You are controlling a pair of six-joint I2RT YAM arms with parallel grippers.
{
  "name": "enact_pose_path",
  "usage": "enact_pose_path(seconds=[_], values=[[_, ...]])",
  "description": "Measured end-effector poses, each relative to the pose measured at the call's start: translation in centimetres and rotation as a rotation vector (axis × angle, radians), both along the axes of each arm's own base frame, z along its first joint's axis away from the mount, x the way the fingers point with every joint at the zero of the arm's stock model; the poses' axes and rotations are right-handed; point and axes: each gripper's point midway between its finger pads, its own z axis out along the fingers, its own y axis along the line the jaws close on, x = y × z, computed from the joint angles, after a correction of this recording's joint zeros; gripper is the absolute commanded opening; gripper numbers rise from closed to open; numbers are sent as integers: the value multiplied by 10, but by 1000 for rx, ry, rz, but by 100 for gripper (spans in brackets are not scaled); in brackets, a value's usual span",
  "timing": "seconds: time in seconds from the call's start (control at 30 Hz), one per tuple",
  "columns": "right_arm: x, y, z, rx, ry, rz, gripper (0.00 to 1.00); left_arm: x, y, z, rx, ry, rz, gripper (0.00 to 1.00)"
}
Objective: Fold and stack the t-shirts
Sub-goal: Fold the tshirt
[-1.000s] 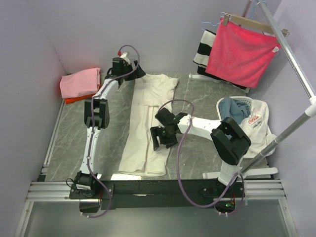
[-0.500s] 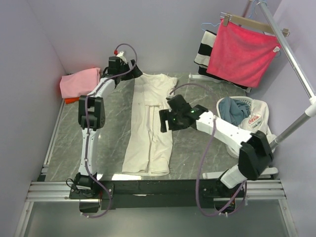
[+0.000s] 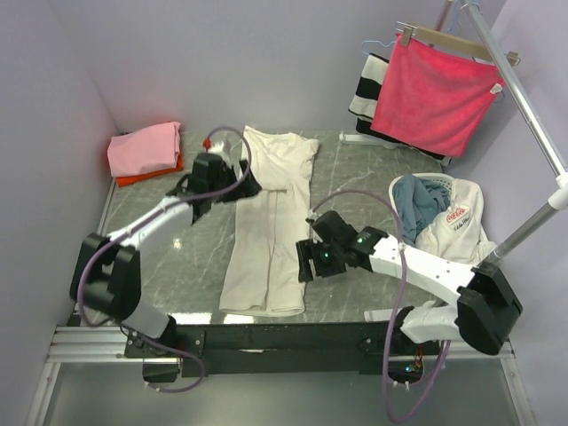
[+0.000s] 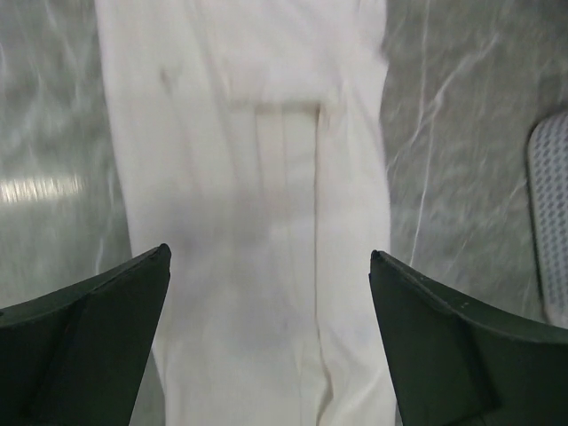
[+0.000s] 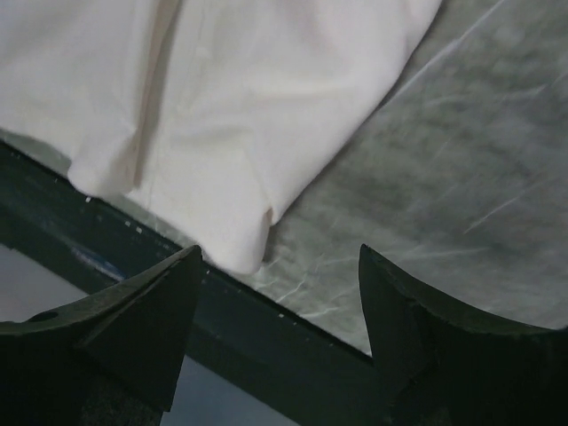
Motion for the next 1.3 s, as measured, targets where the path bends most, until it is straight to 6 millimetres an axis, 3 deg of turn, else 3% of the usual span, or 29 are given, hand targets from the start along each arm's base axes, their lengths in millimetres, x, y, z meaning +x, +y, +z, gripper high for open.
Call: enact_pose_path(seconds=[0.13, 0.27, 0.4, 0.57, 0.73, 0.9, 0.97, 1.07, 1.2, 1.23, 1.27, 1.3], values=[[-32, 0, -14, 52, 77, -4, 75, -70, 8, -42, 29, 102, 10, 100], [-59, -2, -32, 85, 162, -17, 75, -115, 31, -71, 43, 182, 60, 99], [-70, 0, -47, 114, 217, -51, 73, -137, 40, -84, 31, 209, 96, 99], [-65, 20, -51, 190, 239, -82, 70, -154, 46, -100, 29, 246, 125, 99], [-55, 39, -52, 255, 245, -108, 45, -168, 52, -116, 41, 291, 136, 99], [-56, 41, -59, 252, 257, -129, 8, -169, 55, -118, 56, 298, 146, 99], [-58, 39, -62, 231, 255, -141, 0, -169, 55, -119, 59, 299, 147, 99], [-66, 31, -65, 158, 226, -149, 0, -170, 56, -119, 61, 302, 149, 99], [-80, 15, -60, 68, 182, -159, 20, -170, 56, -120, 62, 303, 149, 99], [-83, 12, -59, 56, 176, -160, 28, -170, 56, -120, 62, 303, 149, 99], [-87, 8, -58, 40, 173, -161, 50, -170, 56, -120, 63, 304, 148, 99], [-91, 5, -58, 30, 178, -163, 55, -170, 56, -120, 63, 304, 148, 99]])
